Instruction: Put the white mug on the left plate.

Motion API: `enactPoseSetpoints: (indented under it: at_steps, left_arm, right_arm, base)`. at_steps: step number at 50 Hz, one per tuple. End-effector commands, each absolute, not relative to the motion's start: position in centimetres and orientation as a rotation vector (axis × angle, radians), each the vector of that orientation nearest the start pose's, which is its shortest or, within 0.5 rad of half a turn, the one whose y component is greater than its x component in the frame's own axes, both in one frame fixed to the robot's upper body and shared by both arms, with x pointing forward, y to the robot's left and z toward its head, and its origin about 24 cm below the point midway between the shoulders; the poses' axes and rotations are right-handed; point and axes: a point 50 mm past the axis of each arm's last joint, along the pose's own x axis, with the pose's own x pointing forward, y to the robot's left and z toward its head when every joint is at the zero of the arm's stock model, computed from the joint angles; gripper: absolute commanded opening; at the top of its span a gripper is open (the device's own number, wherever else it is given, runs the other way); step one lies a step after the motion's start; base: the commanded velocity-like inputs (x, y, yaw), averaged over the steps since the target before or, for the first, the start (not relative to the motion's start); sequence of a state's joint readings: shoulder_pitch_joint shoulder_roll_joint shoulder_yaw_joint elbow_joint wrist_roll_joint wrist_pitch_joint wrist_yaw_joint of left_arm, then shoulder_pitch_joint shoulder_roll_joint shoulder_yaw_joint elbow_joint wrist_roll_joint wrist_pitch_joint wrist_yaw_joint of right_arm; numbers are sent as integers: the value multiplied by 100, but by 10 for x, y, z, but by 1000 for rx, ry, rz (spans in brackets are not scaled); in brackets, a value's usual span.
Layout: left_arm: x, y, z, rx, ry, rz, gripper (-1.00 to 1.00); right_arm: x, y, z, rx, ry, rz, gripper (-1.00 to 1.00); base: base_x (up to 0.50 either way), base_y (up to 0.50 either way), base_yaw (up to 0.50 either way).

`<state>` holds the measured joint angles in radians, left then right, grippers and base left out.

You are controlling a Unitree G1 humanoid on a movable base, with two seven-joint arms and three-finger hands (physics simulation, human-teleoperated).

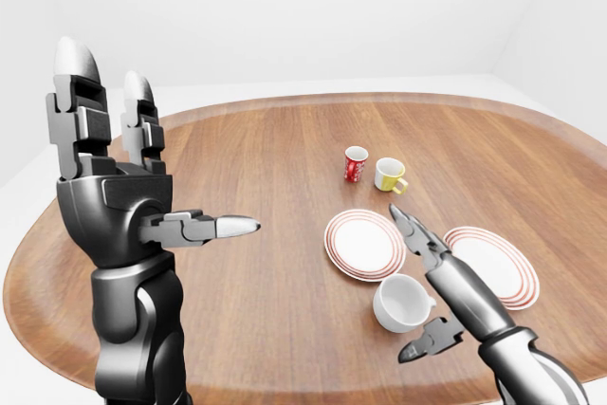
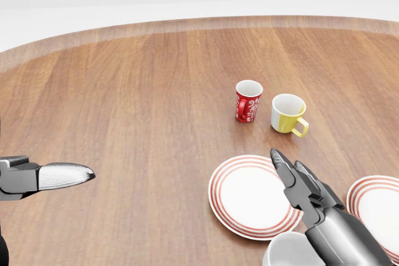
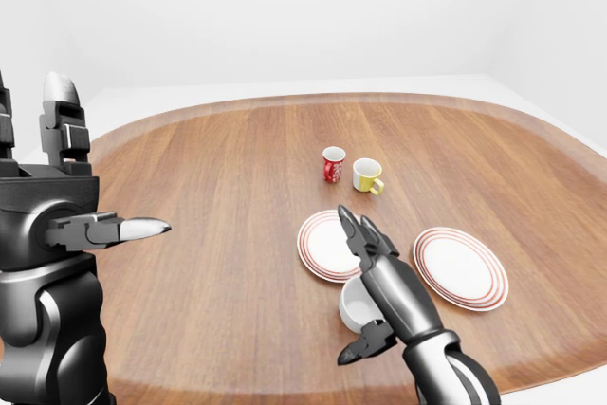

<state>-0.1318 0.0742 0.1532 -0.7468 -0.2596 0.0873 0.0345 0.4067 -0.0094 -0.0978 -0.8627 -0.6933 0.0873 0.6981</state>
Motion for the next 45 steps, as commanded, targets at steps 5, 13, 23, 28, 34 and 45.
enactPoseSetpoints:
  at_steps: [5,13,23,28,34,45]
  left_arm:
    - [207,174,224,-147,-793,4,100]
    - [207,174,224,-146,-789,4,100]
    - [206,173,223,-147,-790,1,100]
    - [206,173,223,-148,-788,1,100]
    - [206,173,224,-149,-791,0,100]
    - [206,173,224,-149,-794,1,100]
  right_arm:
    - [159,-174,111,-860,90,266,100]
    - [163,-173,107,-874,107,278,100]
    - [172,-172,102,-885,110,302,100]
    - [175,-174,100,-888,114,308,100]
    - [180,-175,102,-899,105,307,100]
    - [184,-177,94,-906,139,320,100]
  base:
    - [0,0,0]
    - [0,0,0]
    - [0,0,0]
    - [0,0,0]
    - [0,0,0]
    - [0,0,0]
